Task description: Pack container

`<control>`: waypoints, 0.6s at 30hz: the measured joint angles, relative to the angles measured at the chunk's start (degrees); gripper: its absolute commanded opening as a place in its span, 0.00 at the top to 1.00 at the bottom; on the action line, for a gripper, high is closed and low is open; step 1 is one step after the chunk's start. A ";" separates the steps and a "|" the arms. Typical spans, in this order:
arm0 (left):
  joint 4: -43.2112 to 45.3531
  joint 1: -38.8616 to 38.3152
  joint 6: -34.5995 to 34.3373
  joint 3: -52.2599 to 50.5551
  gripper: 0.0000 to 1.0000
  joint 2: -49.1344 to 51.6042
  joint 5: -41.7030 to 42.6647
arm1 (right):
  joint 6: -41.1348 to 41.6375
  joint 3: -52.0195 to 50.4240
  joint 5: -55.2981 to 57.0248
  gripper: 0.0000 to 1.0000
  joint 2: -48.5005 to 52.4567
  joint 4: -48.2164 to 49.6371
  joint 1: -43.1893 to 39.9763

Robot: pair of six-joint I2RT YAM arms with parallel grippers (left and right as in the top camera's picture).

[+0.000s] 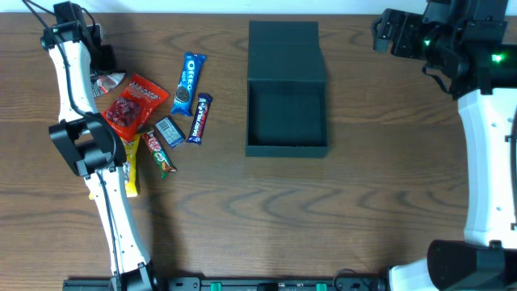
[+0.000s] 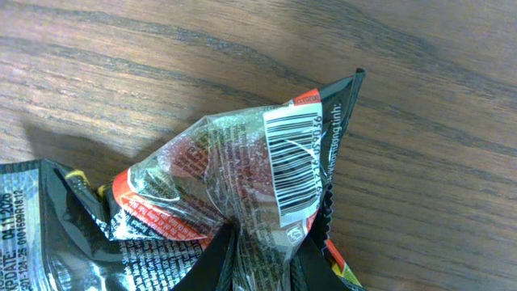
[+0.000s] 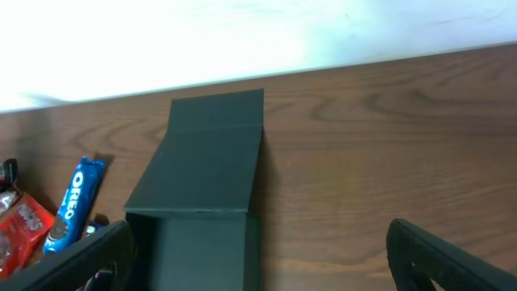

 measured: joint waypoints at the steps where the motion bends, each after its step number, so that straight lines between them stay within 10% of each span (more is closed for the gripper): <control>1: -0.33 -0.02 -0.11 0.22 0.94 0.00 0.04 | 0.00 0.00 0.00 0.01 0.00 0.04 0.00; 18: -7.74 -4.90 1.36 10.34 0.94 -3.17 1.97 | -0.15 0.00 0.00 0.01 0.00 0.61 0.00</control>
